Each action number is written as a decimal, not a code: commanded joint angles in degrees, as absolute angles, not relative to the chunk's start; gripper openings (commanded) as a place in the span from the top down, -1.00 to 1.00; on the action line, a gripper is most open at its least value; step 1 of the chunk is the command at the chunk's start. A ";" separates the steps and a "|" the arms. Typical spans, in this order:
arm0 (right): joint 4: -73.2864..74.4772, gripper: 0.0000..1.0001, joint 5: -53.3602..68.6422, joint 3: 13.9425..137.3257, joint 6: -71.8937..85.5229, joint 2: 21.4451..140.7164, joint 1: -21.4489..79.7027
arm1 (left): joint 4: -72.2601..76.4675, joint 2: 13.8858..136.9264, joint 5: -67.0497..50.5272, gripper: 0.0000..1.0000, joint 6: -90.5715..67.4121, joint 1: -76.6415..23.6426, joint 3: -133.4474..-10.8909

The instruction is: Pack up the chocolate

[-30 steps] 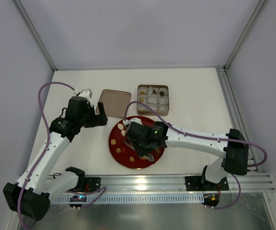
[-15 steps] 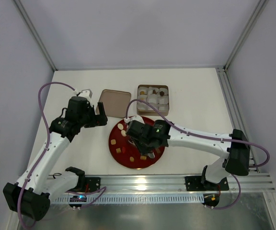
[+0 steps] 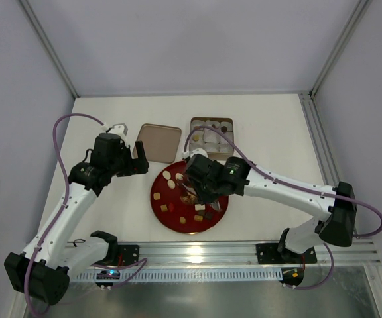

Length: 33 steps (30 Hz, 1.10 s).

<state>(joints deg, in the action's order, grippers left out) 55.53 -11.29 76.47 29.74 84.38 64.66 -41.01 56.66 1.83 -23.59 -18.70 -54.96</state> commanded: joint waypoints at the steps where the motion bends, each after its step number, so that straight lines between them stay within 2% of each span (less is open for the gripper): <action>1: 54.49 0.34 -10.81 79.63 27.34 80.43 61.10 | -40.52 55.99 1.41 -1.00 -23.82 -18.81 -55.37; 11: 52.04 0.34 -8.88 84.37 21.10 79.80 46.86 | -40.52 56.25 1.23 -0.99 -23.82 -18.81 -55.46; 19: 47.55 0.34 -6.15 88.67 18.02 86.82 34.64 | -40.52 56.16 1.58 -0.99 -23.64 -18.81 -55.37; 24: 46.93 0.33 -5.36 92.37 16.88 92.89 31.99 | -40.52 56.16 1.67 -0.99 -23.56 -18.90 -55.28; 33: 44.47 0.34 -5.71 90.53 17.31 97.56 30.15 | -40.78 56.43 1.93 -0.99 -23.47 -18.81 -55.37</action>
